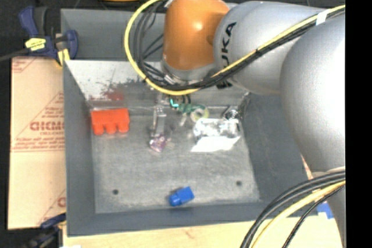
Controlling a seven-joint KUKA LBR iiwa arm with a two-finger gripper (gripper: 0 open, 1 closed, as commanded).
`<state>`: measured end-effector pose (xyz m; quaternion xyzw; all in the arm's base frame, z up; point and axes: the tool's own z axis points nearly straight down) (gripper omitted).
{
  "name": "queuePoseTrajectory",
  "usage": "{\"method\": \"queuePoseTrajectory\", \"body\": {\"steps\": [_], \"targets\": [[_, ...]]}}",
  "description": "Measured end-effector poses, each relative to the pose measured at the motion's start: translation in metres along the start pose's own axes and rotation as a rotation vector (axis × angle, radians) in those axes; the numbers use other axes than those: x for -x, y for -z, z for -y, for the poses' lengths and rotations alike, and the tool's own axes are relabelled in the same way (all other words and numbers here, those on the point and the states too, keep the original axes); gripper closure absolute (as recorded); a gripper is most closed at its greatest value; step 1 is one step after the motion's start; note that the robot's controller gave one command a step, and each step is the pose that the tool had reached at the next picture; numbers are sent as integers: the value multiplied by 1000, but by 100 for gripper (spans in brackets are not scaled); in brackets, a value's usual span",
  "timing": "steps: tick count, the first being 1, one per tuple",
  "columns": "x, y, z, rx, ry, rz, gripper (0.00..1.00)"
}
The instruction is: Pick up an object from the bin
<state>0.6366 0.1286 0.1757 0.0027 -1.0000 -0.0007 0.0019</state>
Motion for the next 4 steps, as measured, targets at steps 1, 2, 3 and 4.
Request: {"method": "queuePoseTrajectory", "body": {"steps": [1, 2, 3, 4], "targets": [[-24, -101, 76, -4, 159, 0, 0], [-22, -97, 73, 0, 158, 8, 100], [-33, 10, 67, -3, 166, 16, 100], [-23, 70, 68, -3, 164, 17, 100]]}}
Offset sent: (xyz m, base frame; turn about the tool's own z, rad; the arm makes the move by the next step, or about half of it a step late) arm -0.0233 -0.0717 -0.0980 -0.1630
